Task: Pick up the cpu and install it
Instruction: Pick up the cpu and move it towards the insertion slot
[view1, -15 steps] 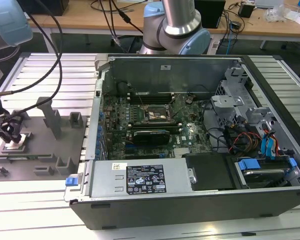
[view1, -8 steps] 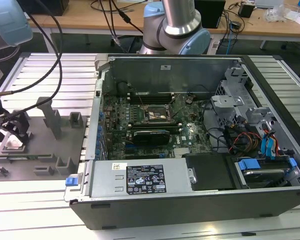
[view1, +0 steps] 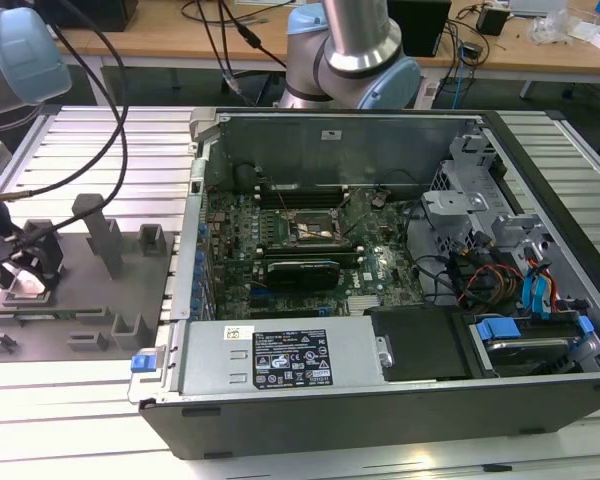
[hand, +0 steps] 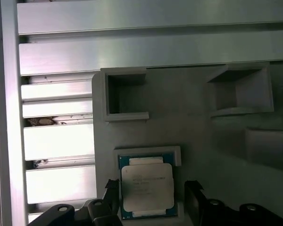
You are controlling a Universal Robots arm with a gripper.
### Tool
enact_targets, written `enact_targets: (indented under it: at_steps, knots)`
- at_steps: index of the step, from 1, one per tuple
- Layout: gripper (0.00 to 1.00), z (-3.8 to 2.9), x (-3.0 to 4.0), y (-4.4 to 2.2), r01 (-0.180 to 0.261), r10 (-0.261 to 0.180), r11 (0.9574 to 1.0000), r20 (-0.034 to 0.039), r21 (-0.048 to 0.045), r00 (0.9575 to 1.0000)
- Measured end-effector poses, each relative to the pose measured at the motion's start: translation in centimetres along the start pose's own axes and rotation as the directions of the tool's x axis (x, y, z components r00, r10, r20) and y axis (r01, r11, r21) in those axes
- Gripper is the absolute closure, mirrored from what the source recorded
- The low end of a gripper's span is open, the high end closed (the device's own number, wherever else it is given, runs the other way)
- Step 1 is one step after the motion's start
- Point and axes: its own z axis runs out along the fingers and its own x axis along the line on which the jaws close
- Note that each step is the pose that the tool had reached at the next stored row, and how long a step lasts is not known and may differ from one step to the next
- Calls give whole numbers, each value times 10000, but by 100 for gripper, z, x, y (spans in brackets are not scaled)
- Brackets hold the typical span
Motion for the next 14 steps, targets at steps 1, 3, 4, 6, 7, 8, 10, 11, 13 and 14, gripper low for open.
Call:
enact_targets:
  at_steps: [1,3,4,6,7,8,10,11,13,14]
  knots:
    - [34,10,1,6,0,0,10000,0,0,10000]
    - [34,27,3,25,2,-2,10000,0,-3,10000]
    - [34,31,3,29,1,-1,10000,0,-3,10000]
    - [34,31,3,29,2,-2,10000,-2,-2,10000]
    - [34,30,4,29,2,-2,10000,-3,-2,10000]
    - [34,31,4,30,1,-1,10000,-14,-8,10000]
    - [34,34,-1,30,-12,10,10000,-203,-89,9998]
    - [34,34,0,30,-14,12,10000,-213,-88,9998]
    - [34,34,-1,30,-14,12,10000,-226,-87,9997]
    - [34,34,-1,30,-14,12,10000,-232,-87,9997]
